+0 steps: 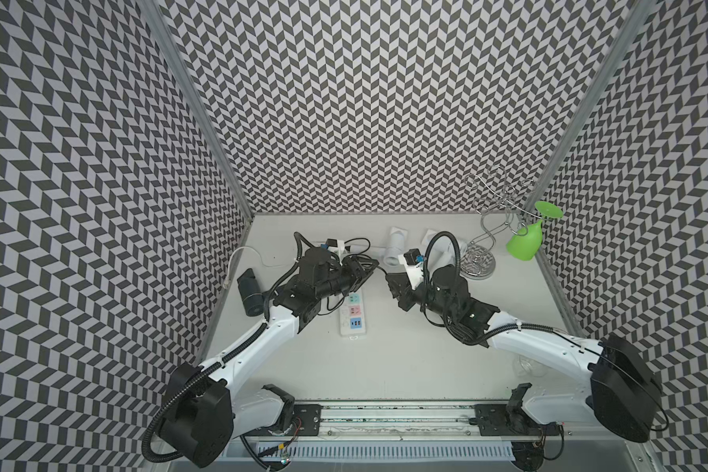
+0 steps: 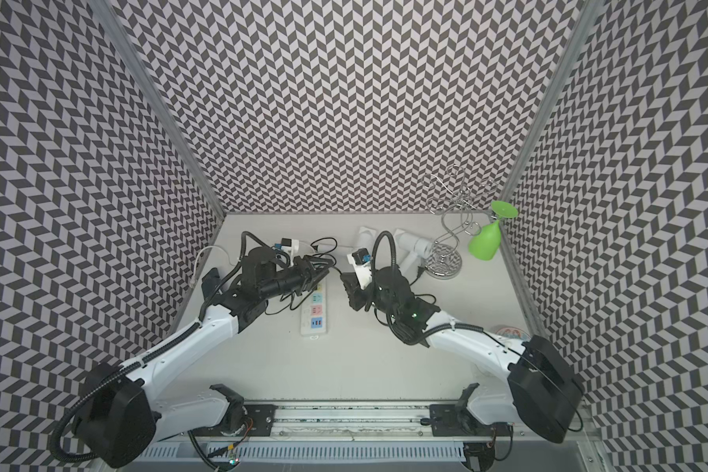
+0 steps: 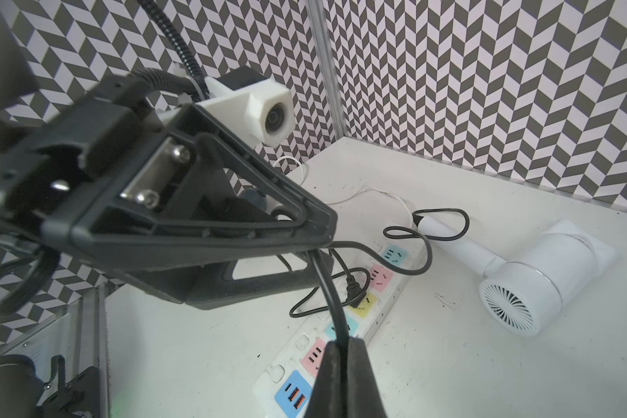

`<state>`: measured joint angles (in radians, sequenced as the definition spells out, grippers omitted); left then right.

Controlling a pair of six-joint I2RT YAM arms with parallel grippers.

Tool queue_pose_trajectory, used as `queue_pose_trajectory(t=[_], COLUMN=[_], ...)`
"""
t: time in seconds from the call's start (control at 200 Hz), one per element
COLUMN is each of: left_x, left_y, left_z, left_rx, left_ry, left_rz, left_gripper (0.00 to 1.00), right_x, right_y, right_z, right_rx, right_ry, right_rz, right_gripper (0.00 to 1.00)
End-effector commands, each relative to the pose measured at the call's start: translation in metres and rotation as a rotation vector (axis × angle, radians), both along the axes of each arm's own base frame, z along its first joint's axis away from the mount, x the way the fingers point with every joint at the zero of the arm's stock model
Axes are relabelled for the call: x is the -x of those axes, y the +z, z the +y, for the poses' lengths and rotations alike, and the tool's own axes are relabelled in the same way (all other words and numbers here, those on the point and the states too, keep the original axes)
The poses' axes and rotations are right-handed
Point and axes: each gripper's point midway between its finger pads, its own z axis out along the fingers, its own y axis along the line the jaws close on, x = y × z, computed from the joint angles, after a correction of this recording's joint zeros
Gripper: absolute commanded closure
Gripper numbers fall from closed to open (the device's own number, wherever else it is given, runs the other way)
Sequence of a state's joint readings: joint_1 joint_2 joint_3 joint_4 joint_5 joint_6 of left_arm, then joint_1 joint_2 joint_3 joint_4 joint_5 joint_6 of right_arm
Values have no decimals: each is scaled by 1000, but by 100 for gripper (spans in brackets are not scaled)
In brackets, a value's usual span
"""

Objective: Charge the blow dryers
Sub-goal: Pick up the plug from the center of the board.

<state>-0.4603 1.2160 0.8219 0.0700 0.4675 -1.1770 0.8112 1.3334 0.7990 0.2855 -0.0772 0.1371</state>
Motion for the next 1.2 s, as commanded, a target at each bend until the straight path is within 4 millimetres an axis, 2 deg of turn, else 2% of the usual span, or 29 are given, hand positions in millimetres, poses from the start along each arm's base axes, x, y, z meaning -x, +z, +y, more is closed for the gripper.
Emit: queue_pose_trajectory(t=[0.0,0.045,0.18,0.29,0.411,0.636,0.716,0.756,0.816,0.896,0.991,1.197], left_x=[4,4,6,7,7,4,2,0,-2,-7,-11,-16], left_y=[7,8,17,21,16,7,11,14,20,27,31,28], left_z=[5,5,1,-1,0,-1,-2,-2,0,4,9,15], left_rx=[13,16,43,54,42,17,10,2,-16,-67,-131,-177], left_ry=[4,4,-24,-40,-34,-37,-38,-36,-23,10,52,109], left_rz=[-3,-6,-36,-50,-40,-24,-41,-59,-91,-129,-154,-157], left_gripper=[59,58,45,47,57,100,100,100,100,100,100,100], right_x=[-1,-1,-2,-3,-2,1,0,-2,-5,-10,-18,-25], right_y=[18,16,11,5,5,8,6,5,2,-1,-6,-15], right_z=[3,5,11,15,17,19,20,21,21,19,12,6], right_rx=[-36,-32,-23,-10,-13,-25,-25,-20,-9,24,74,143], right_ry=[-1,5,24,34,48,65,66,59,40,9,-54,-117], right_rz=[-59,-53,-36,-20,-16,-15,-4,7,35,77,122,171], right_gripper=[100,100,100,100,100,100,100,93,74,62,56,53])
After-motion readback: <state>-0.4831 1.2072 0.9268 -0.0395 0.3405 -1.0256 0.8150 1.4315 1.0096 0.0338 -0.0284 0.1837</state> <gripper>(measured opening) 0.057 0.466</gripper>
